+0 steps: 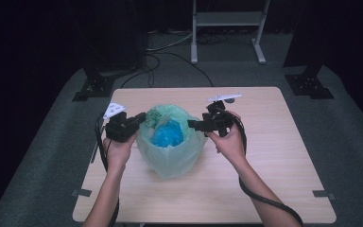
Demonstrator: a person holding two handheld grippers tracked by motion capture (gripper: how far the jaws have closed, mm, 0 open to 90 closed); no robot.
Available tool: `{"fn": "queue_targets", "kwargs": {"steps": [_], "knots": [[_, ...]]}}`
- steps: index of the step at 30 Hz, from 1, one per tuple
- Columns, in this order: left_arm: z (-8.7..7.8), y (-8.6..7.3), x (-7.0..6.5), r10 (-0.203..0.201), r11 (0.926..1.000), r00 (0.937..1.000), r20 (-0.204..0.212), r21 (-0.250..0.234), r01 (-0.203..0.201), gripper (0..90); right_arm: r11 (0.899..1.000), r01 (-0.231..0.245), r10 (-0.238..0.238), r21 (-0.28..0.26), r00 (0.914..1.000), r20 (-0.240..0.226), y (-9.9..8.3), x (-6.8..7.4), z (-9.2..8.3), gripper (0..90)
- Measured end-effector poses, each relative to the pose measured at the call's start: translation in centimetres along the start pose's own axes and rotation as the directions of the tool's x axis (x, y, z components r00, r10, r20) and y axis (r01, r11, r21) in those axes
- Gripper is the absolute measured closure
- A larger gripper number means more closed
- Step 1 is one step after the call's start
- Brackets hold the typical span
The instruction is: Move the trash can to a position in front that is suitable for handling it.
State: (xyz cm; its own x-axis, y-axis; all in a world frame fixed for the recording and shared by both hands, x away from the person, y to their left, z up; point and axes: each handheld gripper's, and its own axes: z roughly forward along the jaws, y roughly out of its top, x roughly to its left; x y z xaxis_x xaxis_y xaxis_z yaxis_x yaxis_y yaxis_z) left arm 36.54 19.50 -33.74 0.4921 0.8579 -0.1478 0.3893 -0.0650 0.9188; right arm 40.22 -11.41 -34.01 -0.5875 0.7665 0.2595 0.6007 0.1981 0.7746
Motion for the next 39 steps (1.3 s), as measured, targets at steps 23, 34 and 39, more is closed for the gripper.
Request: {"fn": "queue_targets", "kwargs": {"steps": [23, 34, 39], "knots": [[-0.4, 1.8, -1.0, 0.013, 0.9994, 0.9991, 0.041, -0.031, -0.012, 90.0, 0.998, 0.052, -0.052, 0.042, 0.9986, -0.004, 0.9, 0.9, 0.8, 77.7], [-0.2, 2.3, -1.6, 0.002, 0.999, 0.9961, 0.088, -0.044, 0.002, 90.0, 1.0, 0.022, -0.022, 0.011, 0.9997, -0.013, 2.1, 1.4, 0.2, 89.7], [0.1, 2.7, -2.2, -0.009, 0.9985, 0.9908, 0.135, -0.052, 0.016, 90.0, 1.0, 0.001, 0.0, 0.008, 0.9949, -0.101, 2.7, 2.1, 0.1, 90.0]]}}
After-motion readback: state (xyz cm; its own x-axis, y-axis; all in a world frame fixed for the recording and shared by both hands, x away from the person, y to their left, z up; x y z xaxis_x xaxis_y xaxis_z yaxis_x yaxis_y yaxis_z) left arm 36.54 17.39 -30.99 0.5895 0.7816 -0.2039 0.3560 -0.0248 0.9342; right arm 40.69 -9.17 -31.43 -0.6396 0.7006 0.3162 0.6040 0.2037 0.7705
